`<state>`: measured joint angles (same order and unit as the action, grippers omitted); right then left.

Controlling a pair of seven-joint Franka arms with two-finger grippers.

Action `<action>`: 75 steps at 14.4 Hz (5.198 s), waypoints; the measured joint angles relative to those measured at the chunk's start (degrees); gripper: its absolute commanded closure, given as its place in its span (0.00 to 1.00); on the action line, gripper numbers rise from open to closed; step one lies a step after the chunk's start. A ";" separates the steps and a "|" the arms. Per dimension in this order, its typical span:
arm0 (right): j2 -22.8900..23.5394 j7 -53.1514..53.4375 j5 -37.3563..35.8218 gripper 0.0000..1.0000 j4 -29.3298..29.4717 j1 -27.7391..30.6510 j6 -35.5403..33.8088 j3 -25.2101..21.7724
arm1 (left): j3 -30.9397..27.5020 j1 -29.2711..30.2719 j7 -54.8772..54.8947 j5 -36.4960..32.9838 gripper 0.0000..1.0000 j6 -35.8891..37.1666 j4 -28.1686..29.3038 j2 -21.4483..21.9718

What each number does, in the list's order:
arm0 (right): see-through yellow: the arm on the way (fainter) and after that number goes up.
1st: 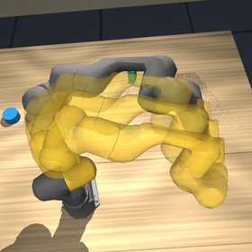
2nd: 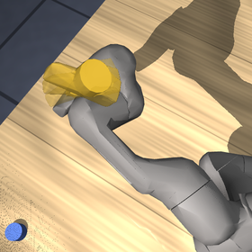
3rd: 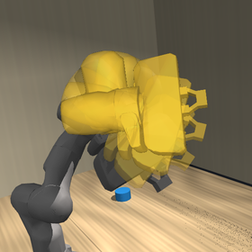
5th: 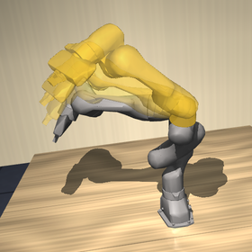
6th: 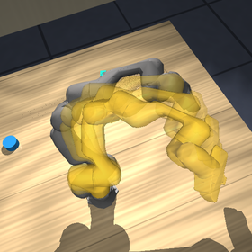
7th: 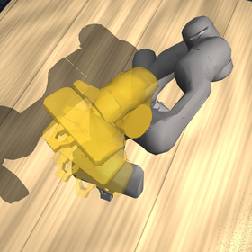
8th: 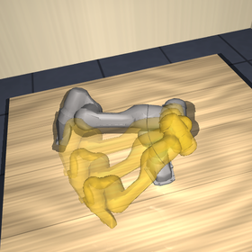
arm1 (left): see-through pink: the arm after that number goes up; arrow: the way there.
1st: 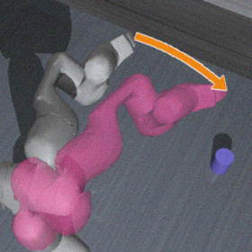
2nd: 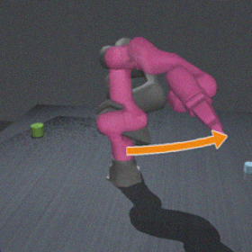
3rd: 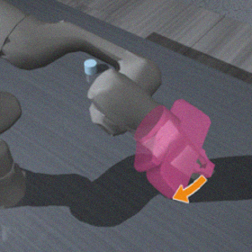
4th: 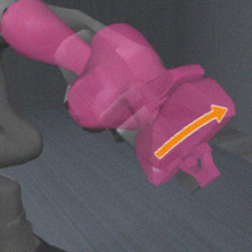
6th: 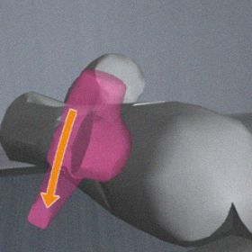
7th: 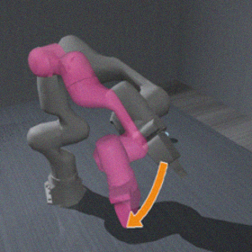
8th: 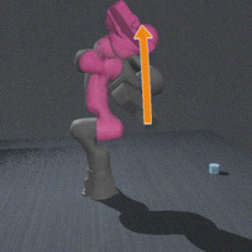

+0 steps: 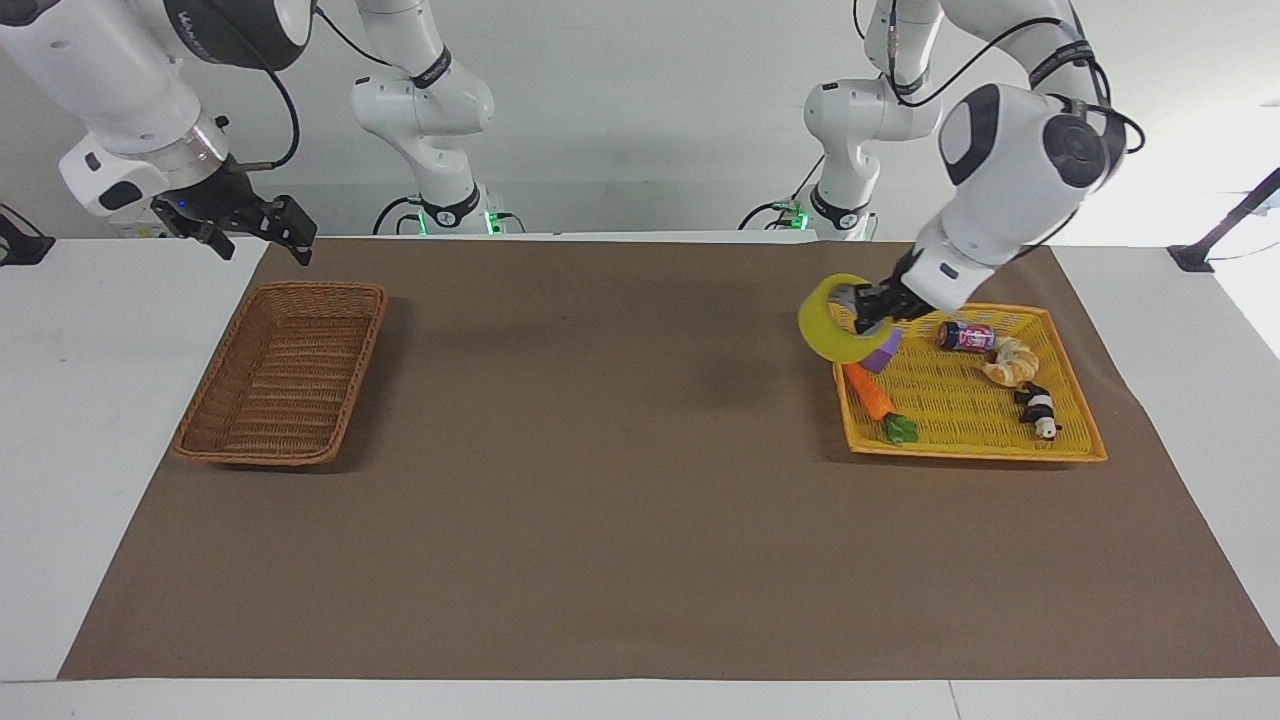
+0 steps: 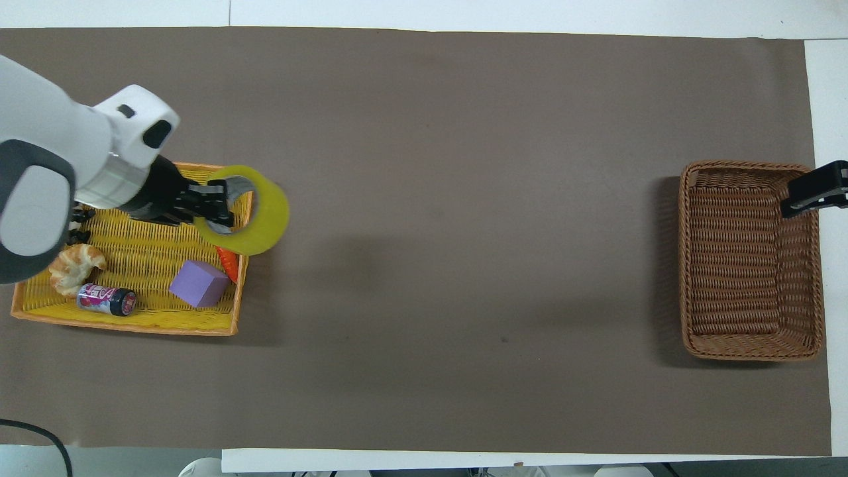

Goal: Move tape to another basket
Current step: 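Carry the tape with the left gripper while the right gripper reaches it, then grasp the tape with the right gripper and open the left gripper, then carry the tape with the right gripper while the left gripper withdraws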

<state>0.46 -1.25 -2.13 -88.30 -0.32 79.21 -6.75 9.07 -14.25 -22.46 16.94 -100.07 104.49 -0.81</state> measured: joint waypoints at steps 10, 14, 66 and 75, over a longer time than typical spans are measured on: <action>-0.03 -6.02 5.94 0.00 -0.15 0.99 0.03 0.16 | -1.45 -8.54 -7.40 3.33 0.99 -6.77 0.02 -0.84; -0.27 -5.55 27.10 0.00 -3.72 0.56 5.57 0.55 | -1.27 -8.60 -7.40 3.37 0.99 -6.77 0.03 -0.85; 2.27 -3.00 69.64 1.00 -26.98 -20.94 37.02 0.17 | -4.77 15.32 20.11 -10.34 0.00 5.24 -6.35 3.60; 2.42 -28.01 43.26 1.00 -20.39 13.29 9.44 -0.56 | -4.69 24.07 26.78 -13.22 0.00 5.43 -6.08 3.58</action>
<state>2.89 -29.26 41.13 -108.69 12.97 88.64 -7.31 4.38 9.82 4.32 3.72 -94.64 98.41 2.77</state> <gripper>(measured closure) 0.458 0.000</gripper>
